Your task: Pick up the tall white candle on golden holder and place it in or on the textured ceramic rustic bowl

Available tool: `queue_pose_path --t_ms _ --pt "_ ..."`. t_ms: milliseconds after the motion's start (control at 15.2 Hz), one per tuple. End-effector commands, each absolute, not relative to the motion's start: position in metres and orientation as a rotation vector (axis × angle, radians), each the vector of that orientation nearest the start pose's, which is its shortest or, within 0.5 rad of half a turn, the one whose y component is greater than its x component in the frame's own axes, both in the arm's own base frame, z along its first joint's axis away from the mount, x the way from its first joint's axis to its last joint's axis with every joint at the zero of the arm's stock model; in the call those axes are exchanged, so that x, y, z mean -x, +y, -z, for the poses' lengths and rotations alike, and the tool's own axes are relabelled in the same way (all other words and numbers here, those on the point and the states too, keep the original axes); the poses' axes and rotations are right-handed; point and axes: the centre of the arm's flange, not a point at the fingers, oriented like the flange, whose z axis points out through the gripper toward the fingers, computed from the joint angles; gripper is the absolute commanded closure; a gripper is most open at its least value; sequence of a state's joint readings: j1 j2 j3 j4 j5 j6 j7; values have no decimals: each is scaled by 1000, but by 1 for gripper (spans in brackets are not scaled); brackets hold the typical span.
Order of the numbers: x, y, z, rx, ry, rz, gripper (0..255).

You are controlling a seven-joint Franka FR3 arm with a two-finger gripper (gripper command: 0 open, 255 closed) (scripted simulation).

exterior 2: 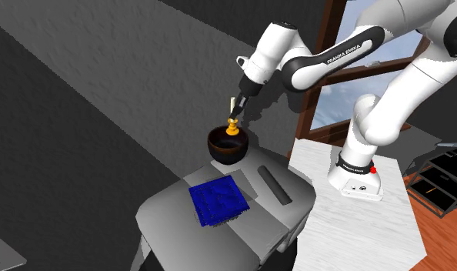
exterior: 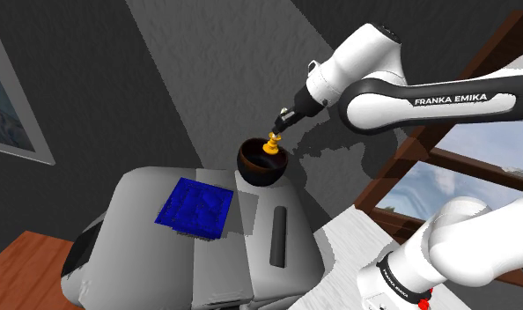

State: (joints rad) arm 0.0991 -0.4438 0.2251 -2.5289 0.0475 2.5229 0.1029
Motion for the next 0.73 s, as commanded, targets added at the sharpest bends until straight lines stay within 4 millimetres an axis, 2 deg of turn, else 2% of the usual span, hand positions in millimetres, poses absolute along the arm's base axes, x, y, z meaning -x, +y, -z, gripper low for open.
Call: queue_pose_path --t_ms 0,264,660 --pt "-415 144 -461 3027 -286 668 255" --pt "-415 144 -440 3027 -286 668 255" --pt "-415 144 -438 3027 -286 668 255"
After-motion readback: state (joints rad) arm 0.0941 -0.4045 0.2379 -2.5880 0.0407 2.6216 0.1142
